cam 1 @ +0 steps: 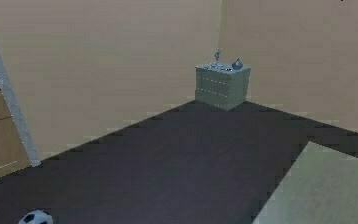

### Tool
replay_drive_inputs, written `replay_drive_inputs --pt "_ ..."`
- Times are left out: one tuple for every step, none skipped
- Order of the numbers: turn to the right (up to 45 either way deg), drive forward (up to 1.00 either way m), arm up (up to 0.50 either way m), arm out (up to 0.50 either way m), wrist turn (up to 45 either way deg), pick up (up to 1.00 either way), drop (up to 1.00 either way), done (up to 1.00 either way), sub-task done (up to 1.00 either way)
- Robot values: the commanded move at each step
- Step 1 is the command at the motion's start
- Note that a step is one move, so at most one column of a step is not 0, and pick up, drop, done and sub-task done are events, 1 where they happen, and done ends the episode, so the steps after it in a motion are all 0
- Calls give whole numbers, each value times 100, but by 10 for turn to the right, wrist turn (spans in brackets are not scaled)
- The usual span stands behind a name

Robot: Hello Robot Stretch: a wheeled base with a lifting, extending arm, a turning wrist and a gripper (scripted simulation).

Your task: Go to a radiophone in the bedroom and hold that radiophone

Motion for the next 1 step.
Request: replay_drive_inputs --pt "0 0 0 30 0 0 0 0 0"
